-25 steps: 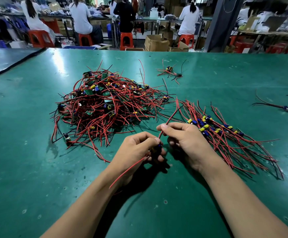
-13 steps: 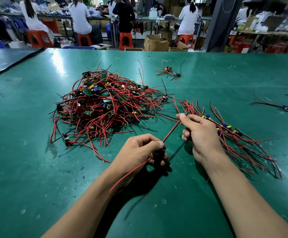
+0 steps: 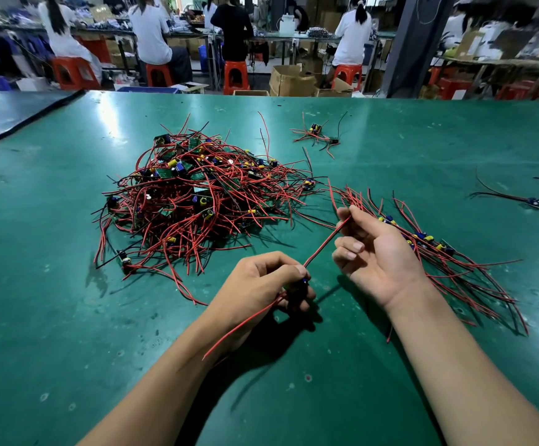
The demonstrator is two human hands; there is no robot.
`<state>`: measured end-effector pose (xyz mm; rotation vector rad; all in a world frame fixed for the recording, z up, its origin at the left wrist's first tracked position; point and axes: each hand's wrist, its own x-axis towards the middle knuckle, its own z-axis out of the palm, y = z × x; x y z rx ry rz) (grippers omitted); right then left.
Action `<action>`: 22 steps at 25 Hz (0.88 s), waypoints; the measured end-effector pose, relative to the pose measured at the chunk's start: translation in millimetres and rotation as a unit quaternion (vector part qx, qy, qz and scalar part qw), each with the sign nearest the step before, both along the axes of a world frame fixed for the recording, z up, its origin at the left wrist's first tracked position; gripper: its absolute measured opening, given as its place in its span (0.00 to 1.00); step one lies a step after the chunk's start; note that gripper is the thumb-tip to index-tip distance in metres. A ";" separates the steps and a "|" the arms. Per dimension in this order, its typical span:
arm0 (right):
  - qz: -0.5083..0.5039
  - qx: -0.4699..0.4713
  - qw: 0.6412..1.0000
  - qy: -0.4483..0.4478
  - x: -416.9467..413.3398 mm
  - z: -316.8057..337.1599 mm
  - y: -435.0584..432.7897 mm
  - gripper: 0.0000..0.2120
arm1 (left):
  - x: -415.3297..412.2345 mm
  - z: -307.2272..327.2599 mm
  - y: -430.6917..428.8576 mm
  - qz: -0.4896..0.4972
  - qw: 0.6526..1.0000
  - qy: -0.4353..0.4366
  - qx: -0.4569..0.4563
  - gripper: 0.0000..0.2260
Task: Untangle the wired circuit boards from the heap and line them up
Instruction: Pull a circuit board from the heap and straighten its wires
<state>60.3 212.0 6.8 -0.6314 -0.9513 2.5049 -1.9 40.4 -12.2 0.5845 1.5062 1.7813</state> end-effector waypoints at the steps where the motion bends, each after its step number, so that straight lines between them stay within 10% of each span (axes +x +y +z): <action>1: -0.006 0.025 1.000 -0.015 -0.3 -0.9 0.1 0.10 | -0.1 -0.3 -0.1 0.005 1.000 -0.001 -0.001 0.06; 22: 0.071 0.156 0.979 -0.109 -2.7 -12.3 -1.1 0.16 | -3.8 4.8 1.3 0.032 0.995 -0.091 0.039 0.18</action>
